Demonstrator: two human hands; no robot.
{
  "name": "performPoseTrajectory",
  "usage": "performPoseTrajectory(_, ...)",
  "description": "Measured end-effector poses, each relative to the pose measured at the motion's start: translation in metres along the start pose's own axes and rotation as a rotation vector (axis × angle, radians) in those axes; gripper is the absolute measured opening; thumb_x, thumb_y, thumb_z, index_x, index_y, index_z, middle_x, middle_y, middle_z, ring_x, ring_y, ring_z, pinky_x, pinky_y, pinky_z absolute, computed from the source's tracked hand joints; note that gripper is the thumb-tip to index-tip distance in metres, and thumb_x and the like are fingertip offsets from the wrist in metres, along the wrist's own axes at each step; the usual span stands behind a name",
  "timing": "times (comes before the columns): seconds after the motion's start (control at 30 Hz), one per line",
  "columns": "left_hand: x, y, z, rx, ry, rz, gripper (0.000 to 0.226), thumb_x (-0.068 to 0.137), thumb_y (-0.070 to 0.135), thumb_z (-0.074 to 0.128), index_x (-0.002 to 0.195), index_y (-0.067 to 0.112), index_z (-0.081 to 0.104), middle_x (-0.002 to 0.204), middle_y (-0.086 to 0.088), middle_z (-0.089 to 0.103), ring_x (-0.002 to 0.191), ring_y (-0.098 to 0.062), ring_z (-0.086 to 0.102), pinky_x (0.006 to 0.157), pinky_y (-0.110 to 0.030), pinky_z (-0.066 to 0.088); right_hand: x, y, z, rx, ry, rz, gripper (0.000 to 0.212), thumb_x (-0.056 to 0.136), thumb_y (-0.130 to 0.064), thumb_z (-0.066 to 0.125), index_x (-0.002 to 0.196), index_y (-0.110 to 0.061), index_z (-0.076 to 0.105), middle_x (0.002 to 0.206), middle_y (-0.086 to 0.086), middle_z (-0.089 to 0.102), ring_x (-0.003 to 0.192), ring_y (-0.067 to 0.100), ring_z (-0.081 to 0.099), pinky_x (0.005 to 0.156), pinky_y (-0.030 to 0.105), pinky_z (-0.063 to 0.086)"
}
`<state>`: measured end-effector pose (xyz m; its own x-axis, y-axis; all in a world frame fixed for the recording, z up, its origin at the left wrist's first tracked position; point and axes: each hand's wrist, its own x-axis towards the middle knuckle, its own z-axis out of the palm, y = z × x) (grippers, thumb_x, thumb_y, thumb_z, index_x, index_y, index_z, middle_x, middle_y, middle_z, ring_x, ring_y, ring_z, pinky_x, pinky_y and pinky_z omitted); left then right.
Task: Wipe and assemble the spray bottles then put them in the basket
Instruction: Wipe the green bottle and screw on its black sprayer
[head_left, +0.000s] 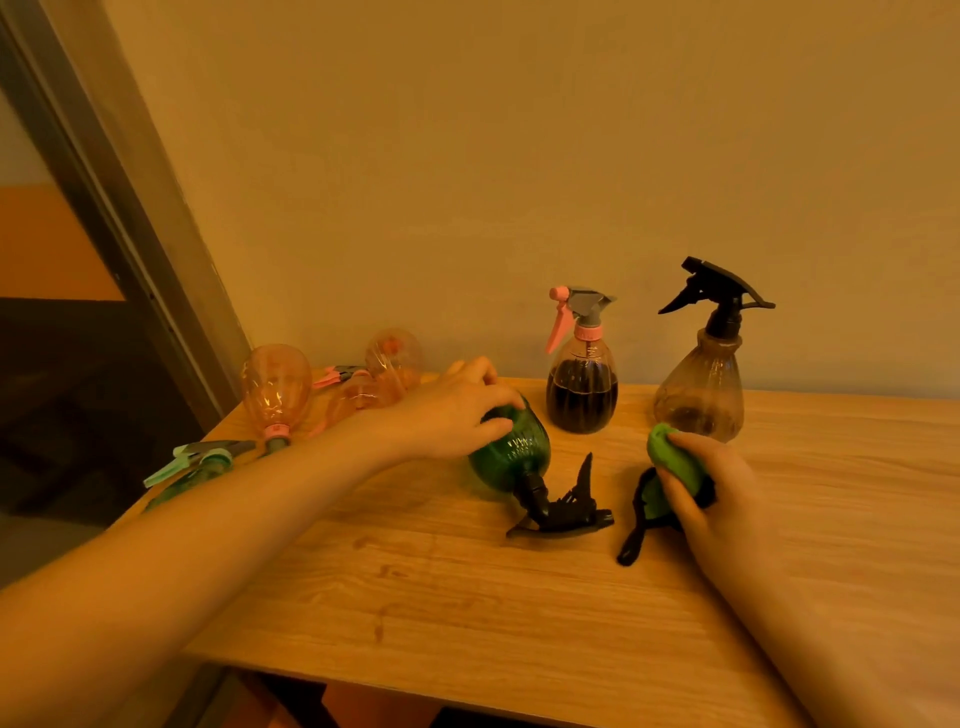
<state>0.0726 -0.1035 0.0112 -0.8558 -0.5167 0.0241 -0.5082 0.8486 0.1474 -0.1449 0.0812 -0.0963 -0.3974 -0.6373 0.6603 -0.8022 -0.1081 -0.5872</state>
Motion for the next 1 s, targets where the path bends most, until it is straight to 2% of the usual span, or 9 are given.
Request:
performPoseTrajectory(0.07, 0.0, 0.002, 0.003, 0.011, 0.011, -0.02, 0.037, 0.094, 0.047, 0.047, 0.128, 0.034, 0.051, 0.125, -0.002, 0.038, 0.121, -0.019, 0.034, 0.1, -0.043, 0.04, 0.0, -0.001, 0.0, 0.01, 0.0, -0.01, 0.036, 0.082, -0.019, 0.064, 0.117, -0.01, 0.061, 0.113, 0.002, 0.061, 0.104, 0.018, 0.057, 0.087, 0.04, 0.049)
performPoseTrajectory(0.23, 0.005, 0.005, 0.005, -0.116, 0.044, -0.046, 0.039, 0.086, 0.048, 0.06, 0.12, 0.031, 0.054, 0.128, 0.001, 0.037, 0.121, -0.018, 0.036, 0.097, -0.032, 0.037, 0.0, -0.002, 0.0, 0.008, 0.002, -0.022, 0.035, 0.081, -0.012, 0.068, 0.116, -0.013, 0.062, 0.112, -0.004, 0.06, 0.105, 0.013, 0.055, 0.088, 0.037, 0.048)
performPoseTrajectory(0.37, 0.009, 0.009, 0.008, -0.224, 0.056, -0.197, 0.063, 0.079, 0.049, 0.069, 0.131, 0.025, 0.043, 0.132, -0.002, 0.033, 0.118, -0.019, 0.042, 0.089, -0.028, 0.038, 0.0, -0.001, 0.0, 0.027, -0.004, -0.028, 0.034, 0.082, -0.019, 0.064, 0.115, -0.013, 0.062, 0.113, -0.004, 0.061, 0.105, 0.015, 0.056, 0.089, 0.034, 0.047)
performPoseTrajectory(0.47, 0.013, 0.009, 0.01, -0.232, 0.005, -0.292, 0.07, 0.077, 0.053, 0.068, 0.133, 0.02, 0.041, 0.133, -0.004, 0.042, 0.113, -0.018, 0.049, 0.089, -0.032, 0.045, 0.0, -0.001, -0.001, 0.025, 0.003, -0.029, 0.035, 0.082, -0.02, 0.064, 0.116, -0.015, 0.061, 0.113, -0.005, 0.06, 0.106, 0.012, 0.055, 0.09, 0.027, 0.043)
performPoseTrajectory(0.57, 0.014, 0.012, 0.011, -0.327, -0.041, -0.272, 0.06, 0.083, 0.038, 0.067, 0.134, 0.021, 0.04, 0.135, -0.003, 0.046, 0.114, -0.018, 0.05, 0.092, -0.037, 0.048, 0.0, -0.001, -0.001, 0.014, 0.011, -0.008, 0.039, 0.081, -0.008, 0.069, 0.118, -0.013, 0.06, 0.115, -0.002, 0.06, 0.107, 0.016, 0.055, 0.091, 0.031, 0.044)
performPoseTrajectory(0.67, 0.016, 0.017, 0.015, -0.363, -0.05, -0.224, 0.052, 0.086, 0.026, 0.06, 0.134, 0.024, 0.041, 0.136, -0.004, 0.045, 0.111, -0.016, 0.048, 0.091, -0.034, 0.045, 0.0, 0.0, 0.0, 0.016, 0.018, -0.006, 0.039, 0.081, -0.008, 0.069, 0.118, -0.013, 0.06, 0.115, -0.002, 0.06, 0.107, 0.015, 0.055, 0.091, 0.033, 0.045)
performPoseTrajectory(0.8, 0.016, 0.018, 0.022, -0.337, -0.068, -0.138, 0.052, 0.08, 0.042, 0.068, 0.124, 0.043, 0.042, 0.135, 0.0, 0.038, 0.123, -0.022, 0.04, 0.104, -0.051, 0.033, 0.0, 0.0, -0.001, 0.046, 0.025, -0.009, 0.037, 0.082, -0.022, 0.062, 0.118, -0.014, 0.06, 0.115, -0.003, 0.06, 0.107, 0.014, 0.055, 0.091, 0.032, 0.046)
performPoseTrajectory(0.9, 0.015, 0.018, 0.022, -0.343, -0.078, -0.104, 0.054, 0.079, 0.039, 0.07, 0.125, 0.046, 0.041, 0.134, 0.002, 0.036, 0.126, -0.022, 0.037, 0.106, -0.052, 0.032, -0.001, 0.0, -0.001, 0.051, 0.032, -0.007, 0.035, 0.085, -0.019, 0.064, 0.119, -0.013, 0.06, 0.116, -0.002, 0.06, 0.107, 0.016, 0.056, 0.091, 0.038, 0.048)
performPoseTrajectory(1.0, 0.013, 0.02, 0.021, -0.332, -0.106, -0.086, 0.059, 0.079, 0.038, 0.071, 0.127, 0.049, 0.038, 0.136, 0.003, 0.034, 0.128, -0.023, 0.033, 0.108, -0.056, 0.026, -0.001, -0.001, -0.001, 0.04, 0.034, -0.042, 0.038, 0.086, -0.022, 0.062, 0.122, -0.012, 0.057, 0.12, 0.0, 0.058, 0.111, 0.016, 0.054, 0.094, 0.036, 0.046)
